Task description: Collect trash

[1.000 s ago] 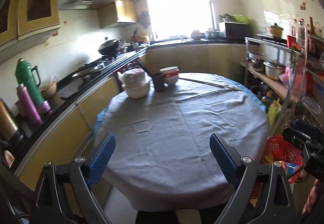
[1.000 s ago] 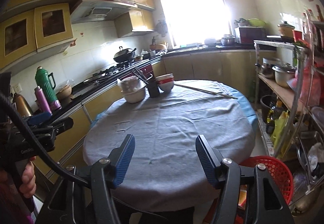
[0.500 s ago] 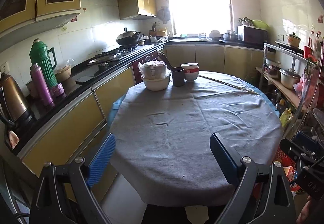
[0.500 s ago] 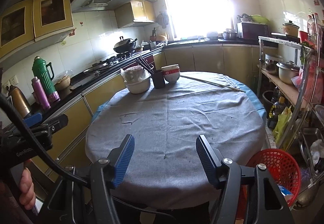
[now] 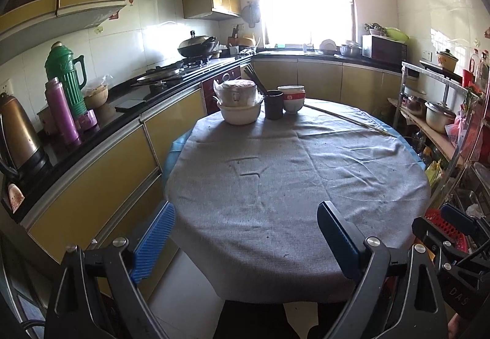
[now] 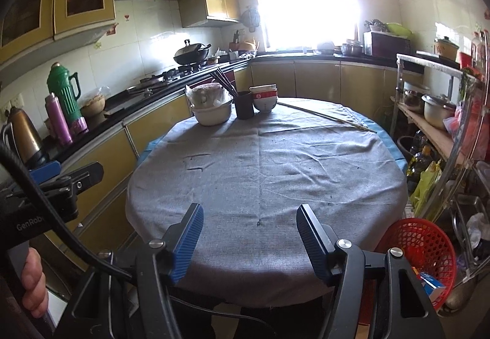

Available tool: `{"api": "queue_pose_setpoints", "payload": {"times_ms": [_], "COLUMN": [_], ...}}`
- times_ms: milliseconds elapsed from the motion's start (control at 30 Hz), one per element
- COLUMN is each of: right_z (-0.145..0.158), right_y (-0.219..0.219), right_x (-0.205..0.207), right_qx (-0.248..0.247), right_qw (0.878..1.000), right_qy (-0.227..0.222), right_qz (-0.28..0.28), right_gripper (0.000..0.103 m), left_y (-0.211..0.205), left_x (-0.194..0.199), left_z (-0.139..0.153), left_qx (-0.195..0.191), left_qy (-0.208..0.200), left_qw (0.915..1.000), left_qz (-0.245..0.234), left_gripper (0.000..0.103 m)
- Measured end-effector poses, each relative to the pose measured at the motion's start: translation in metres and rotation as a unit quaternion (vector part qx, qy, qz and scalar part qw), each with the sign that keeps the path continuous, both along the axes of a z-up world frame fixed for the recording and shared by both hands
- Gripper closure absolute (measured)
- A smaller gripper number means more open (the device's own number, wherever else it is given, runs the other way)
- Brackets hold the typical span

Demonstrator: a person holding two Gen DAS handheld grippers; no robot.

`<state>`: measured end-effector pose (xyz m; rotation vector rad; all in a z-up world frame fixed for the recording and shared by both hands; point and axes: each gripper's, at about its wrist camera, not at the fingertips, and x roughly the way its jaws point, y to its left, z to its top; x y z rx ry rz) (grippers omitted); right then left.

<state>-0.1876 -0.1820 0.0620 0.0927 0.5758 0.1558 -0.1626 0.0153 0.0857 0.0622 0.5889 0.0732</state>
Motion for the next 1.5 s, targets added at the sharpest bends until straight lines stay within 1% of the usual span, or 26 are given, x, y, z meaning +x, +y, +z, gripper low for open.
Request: {"api": "queue_pose_setpoints", "payload": {"times_ms": [100, 300, 533, 667, 1033, 1500], "right_z": [-0.001, -0.003, -0.005, -0.007, -0.008, -0.010], "right_y": [0.001, -0.002, -0.004, -0.005, -0.003, 0.001], "right_x": [-0.001, -0.001, -0.003, -0.002, -0.004, -0.002], "right_qx": [-0.012, -0.012, -0.006, 0.000, -0.002, -0.008], "right_qw": [1.000, 1.000, 0.999, 0.999, 0.999, 0.999], "right_qy": [-0.001, 0.006, 0.006, 0.012, 0.013, 0.013], "right_qz": [-0.009, -0.024, -0.036, -0.043, -0.042, -0.040], "right_gripper": [0.036, 0.036, 0.036, 0.036, 0.036, 0.036], "left_y": [0.004, 0.009, 0.007, 0.008, 0.009, 0.010], "left_x": [-0.001, -0.003, -0.007, -0.006, -0.002, -0.002], "left_z": [-0.003, -0.005, -0.007, -0.009, -0.015, -0.016], "left_qx": [-0.005, -0.010, 0.005, 0.006, 0.009, 0.012], "left_qy": [-0.002, -0.001, -0.006, 0.001, 0.011, 0.010], "left_qw": [1.0000, 0.9999, 0.9999, 1.0000, 0.9999, 0.9999], "left_qz": [0.003, 0.005, 0.006, 0.002, 0.004, 0.005], "left_gripper": [0.009, 0.009, 0.009, 0.009, 0.009, 0.009]}}
